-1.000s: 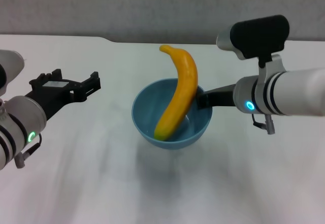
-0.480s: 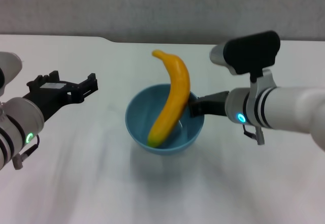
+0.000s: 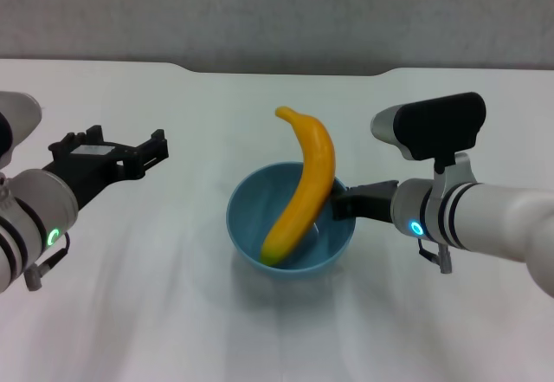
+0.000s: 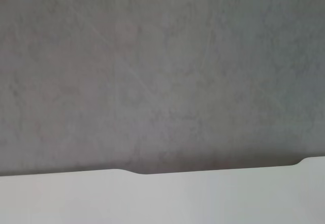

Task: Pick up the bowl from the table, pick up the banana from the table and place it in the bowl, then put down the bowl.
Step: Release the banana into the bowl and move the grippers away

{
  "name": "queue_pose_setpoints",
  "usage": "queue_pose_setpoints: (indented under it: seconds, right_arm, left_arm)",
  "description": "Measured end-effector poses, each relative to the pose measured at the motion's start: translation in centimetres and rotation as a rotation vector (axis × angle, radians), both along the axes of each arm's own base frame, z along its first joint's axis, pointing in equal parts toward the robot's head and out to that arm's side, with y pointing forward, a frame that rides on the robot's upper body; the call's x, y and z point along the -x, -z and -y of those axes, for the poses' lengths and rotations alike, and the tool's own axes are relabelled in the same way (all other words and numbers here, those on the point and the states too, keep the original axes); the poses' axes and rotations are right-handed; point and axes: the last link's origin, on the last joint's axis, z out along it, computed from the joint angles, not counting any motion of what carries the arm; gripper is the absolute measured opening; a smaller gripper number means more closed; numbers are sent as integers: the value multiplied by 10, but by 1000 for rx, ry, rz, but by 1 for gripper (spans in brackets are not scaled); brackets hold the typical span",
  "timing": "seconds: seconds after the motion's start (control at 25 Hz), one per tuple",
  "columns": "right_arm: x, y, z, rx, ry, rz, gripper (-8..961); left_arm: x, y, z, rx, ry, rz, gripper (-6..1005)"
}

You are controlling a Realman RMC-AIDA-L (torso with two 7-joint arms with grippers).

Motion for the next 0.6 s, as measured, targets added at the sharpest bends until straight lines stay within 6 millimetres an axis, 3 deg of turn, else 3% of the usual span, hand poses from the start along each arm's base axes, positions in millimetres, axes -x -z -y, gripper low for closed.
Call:
queue_pose_setpoints:
  seconds: [0.6]
  right_arm:
    - [-17, 10, 8, 1, 31, -9, 166]
  left_arm:
    - [3, 3, 0, 9, -11, 4, 894]
